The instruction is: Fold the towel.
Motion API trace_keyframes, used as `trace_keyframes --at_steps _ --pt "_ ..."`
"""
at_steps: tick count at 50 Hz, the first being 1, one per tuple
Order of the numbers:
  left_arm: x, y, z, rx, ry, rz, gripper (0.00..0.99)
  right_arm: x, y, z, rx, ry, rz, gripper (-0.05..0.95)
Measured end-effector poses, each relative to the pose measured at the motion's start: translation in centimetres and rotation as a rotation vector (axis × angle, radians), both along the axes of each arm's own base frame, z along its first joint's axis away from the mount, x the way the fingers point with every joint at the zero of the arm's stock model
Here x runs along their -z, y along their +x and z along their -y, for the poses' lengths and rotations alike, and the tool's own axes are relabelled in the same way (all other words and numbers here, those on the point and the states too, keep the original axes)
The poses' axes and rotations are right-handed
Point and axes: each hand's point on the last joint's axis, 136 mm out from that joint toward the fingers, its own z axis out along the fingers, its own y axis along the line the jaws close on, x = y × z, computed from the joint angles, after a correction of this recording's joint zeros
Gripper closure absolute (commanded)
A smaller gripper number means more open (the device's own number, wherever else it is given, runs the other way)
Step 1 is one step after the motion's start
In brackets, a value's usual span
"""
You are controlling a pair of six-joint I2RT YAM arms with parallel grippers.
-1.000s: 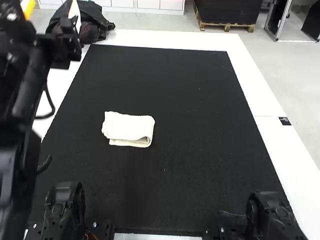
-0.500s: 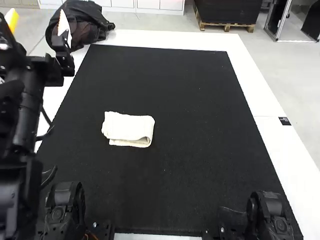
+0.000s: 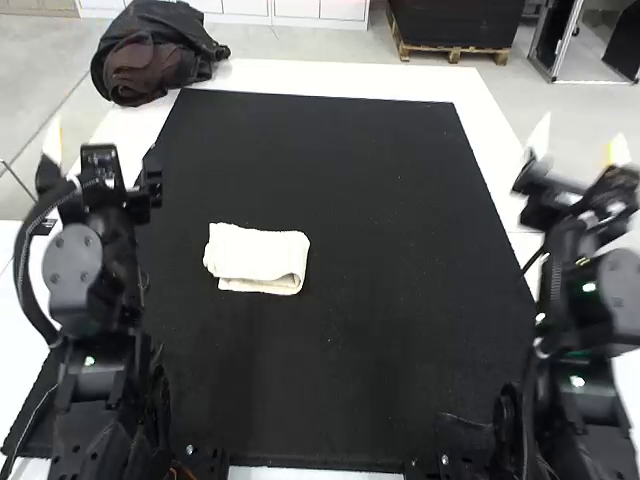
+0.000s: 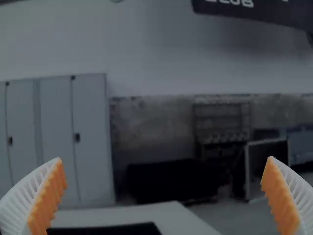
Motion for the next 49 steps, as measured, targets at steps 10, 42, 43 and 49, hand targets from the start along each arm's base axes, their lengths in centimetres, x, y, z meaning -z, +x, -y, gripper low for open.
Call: trace_keyframes --at_steps 10,42,43,49 --pt "5.4 1.0 -1.8 -0.095 -0.064 -0.209 0.030 5.5 2.2 -3.0 -0.148 -0.114 -0.226 -0.02" --pt "10.1 3.4 1.7 0.193 -0.278 -0.308 0.028 13.0 2.7 -5.4 -0.304 -0.102 -0.525 -0.02" --pt "10.1 3.4 1.7 0.195 -0.282 -0.307 0.028 13.1 2.7 -5.2 -0.296 -0.097 -0.526 -0.02" --pt "10.1 3.4 1.7 0.198 -0.293 -0.302 0.030 13.1 2.8 -4.4 -0.252 -0.069 -0.528 -0.02"
